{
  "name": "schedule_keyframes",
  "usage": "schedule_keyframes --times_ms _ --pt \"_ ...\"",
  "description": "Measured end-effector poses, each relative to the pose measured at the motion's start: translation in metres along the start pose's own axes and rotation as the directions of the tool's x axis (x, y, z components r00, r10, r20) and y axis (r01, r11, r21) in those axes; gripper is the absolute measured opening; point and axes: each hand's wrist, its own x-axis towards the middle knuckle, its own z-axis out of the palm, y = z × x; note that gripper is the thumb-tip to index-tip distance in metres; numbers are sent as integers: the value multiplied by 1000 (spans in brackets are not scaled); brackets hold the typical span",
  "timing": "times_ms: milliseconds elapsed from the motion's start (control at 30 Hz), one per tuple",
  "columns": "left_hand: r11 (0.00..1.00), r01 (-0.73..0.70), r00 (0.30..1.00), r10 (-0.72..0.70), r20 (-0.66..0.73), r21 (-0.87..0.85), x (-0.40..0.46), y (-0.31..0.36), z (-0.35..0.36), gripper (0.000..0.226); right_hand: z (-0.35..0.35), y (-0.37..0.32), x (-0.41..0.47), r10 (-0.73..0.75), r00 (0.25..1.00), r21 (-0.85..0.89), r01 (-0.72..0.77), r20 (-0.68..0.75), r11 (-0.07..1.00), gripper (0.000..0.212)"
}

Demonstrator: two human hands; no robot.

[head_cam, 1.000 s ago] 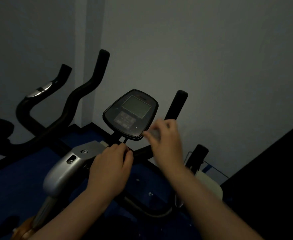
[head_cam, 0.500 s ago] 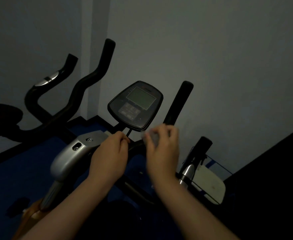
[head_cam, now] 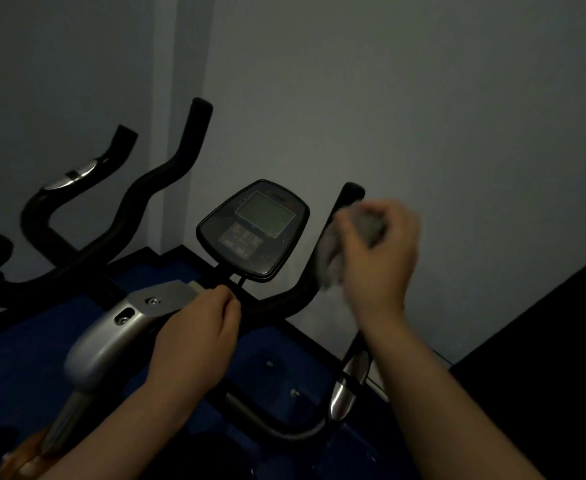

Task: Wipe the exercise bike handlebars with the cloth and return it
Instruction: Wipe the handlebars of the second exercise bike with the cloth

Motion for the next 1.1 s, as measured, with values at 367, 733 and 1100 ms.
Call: schedule_keyframes --times_ms 367,733,1100 --pt "999 11 1000 -11 12 39 3 3 2 22 62 25 -11 294 901 238 -225 -319 945 28" --pt "999 21 1000 -21 -11 46 0 3 1 24 47 34 -46 256 953 64 -248 -160 966 35" --pt "997 7 999 -3 -51 82 -2 -1 4 28 30 33 -32 -188 864 -466 422 468 778 21"
